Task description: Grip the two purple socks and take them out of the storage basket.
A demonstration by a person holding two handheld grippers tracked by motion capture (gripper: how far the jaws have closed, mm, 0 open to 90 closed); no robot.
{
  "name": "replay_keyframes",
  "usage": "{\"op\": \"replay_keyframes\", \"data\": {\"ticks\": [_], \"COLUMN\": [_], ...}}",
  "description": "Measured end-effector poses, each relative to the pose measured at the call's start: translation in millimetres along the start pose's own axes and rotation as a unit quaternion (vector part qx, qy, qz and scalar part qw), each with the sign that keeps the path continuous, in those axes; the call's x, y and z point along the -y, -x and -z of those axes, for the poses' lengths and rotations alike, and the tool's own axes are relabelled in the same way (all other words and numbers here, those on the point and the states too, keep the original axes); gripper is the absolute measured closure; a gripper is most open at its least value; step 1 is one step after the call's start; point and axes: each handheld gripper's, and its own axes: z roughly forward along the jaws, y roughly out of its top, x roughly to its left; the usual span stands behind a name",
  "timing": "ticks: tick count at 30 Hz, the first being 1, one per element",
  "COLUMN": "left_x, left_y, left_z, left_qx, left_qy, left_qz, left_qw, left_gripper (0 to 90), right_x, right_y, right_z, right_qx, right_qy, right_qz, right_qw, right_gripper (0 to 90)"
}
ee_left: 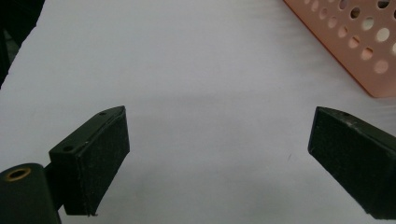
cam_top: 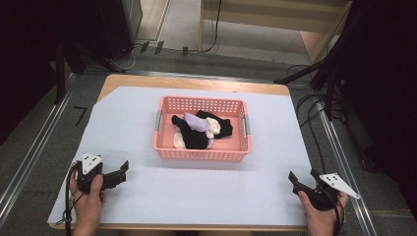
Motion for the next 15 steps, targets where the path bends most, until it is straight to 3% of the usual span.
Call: {"op": "replay_keyframes", "data": {"ticks": [6,11,15], "left_x": [-0.3,0.1,0.0], "left_y": [0.7,1.1,1.2], "left_z": [-0.5,0.7,0.3], "left_qx": [-0.006,-0.006,-0.007], "left_qy": [-0.003,-0.001,-0.001], "left_qz": [-0.008,-0.005,-0.005], "left_qw": [0.9999,1.0,1.0], "left_gripper": [6.0,6.1,6.1], "right_x": [0.7,0.0,-0.5], "right_y": [0.8,-2.7,-6.2], "right_z": [1.5,2.5,2.9], "right_qx": [-0.001,0.013,0.013], "right_qy": [0.012,0.013,0.031], "right_qz": [-0.008,0.011,-0.002], "right_qw": [0.9999,0.9998,0.9994], "right_gripper": [14.5,14.6,14.7]}}
